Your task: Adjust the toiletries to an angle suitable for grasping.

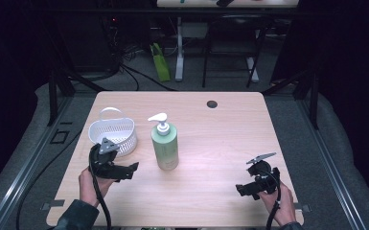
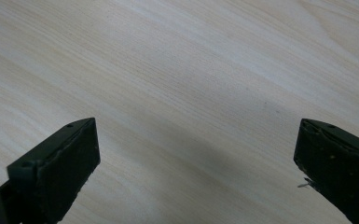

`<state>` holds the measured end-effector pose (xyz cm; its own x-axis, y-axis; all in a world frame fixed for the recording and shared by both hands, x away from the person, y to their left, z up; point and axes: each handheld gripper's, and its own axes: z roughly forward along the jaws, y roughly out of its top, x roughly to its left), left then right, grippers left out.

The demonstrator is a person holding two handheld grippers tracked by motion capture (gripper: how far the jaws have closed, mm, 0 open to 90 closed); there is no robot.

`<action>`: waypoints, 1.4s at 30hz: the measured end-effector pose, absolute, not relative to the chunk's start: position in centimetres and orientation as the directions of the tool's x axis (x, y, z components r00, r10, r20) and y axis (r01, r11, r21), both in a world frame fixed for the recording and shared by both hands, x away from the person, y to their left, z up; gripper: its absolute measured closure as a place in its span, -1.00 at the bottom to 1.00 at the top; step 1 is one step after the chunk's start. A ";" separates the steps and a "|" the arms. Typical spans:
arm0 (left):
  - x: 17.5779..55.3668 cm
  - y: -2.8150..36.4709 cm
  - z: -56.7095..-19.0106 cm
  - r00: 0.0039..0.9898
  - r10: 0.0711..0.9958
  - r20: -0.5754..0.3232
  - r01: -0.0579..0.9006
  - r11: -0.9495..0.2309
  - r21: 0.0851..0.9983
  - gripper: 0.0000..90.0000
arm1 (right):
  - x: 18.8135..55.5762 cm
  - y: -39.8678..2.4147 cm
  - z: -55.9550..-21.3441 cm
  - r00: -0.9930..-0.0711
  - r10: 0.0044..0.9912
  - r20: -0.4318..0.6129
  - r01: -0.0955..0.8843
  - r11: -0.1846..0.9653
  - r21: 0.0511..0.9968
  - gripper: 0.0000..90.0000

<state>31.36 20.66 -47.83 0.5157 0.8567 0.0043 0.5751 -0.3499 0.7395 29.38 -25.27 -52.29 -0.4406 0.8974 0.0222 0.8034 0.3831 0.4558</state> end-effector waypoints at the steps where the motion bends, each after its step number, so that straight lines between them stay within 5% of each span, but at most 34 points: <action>1: 31.4 20.7 -47.8 0.516 0.857 0.004 0.575 -0.350 0.739 -1.00 | 29.4 -25.3 -52.3 -0.441 0.897 0.022 0.803 0.383 0.456 -1.00; 42: 32.3 13.9 -43.4 0.630 0.776 -0.022 0.419 -0.316 0.851 -1.00 | 29.3 -25.0 -52.2 -0.453 0.892 0.007 0.795 0.401 0.455 -1.00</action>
